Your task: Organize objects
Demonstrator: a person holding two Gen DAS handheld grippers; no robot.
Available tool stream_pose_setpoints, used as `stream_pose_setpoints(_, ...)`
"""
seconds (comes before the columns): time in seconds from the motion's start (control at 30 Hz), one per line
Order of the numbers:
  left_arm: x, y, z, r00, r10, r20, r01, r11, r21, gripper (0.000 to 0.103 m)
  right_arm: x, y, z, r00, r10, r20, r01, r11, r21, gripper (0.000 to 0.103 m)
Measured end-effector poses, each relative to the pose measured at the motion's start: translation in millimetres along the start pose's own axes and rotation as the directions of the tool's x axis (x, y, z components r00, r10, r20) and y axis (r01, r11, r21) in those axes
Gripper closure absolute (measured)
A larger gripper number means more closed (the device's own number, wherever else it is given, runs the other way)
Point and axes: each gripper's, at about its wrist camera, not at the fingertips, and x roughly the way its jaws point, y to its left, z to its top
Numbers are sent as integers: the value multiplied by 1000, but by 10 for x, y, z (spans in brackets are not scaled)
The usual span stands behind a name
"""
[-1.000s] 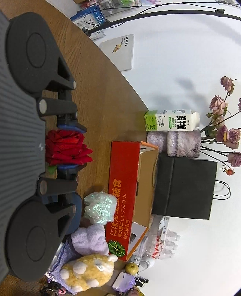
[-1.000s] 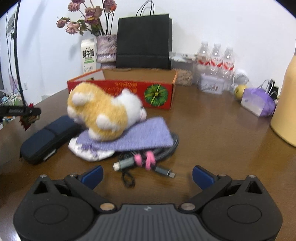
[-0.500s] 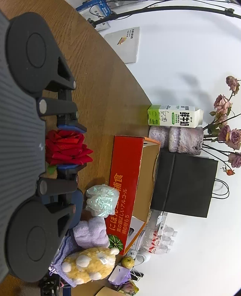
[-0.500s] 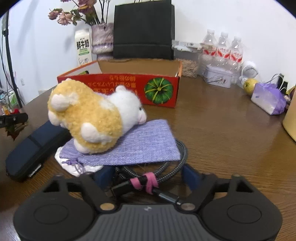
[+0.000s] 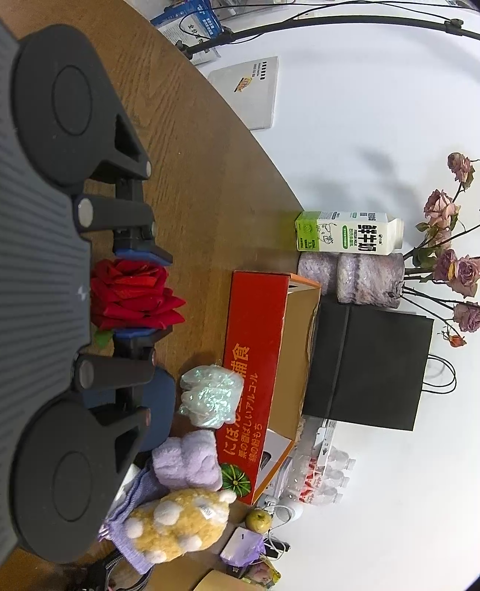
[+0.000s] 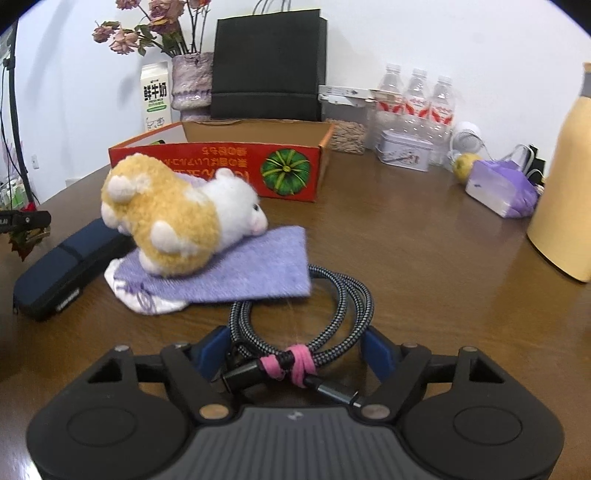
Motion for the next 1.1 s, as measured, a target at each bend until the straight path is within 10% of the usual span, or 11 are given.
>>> stream_pose_setpoints(1.1, -497, -168, 47, 998, -41, 47, 40, 999, 16, 70, -496, 66, 107, 987, -7, 158, 1, 999, 42, 23)
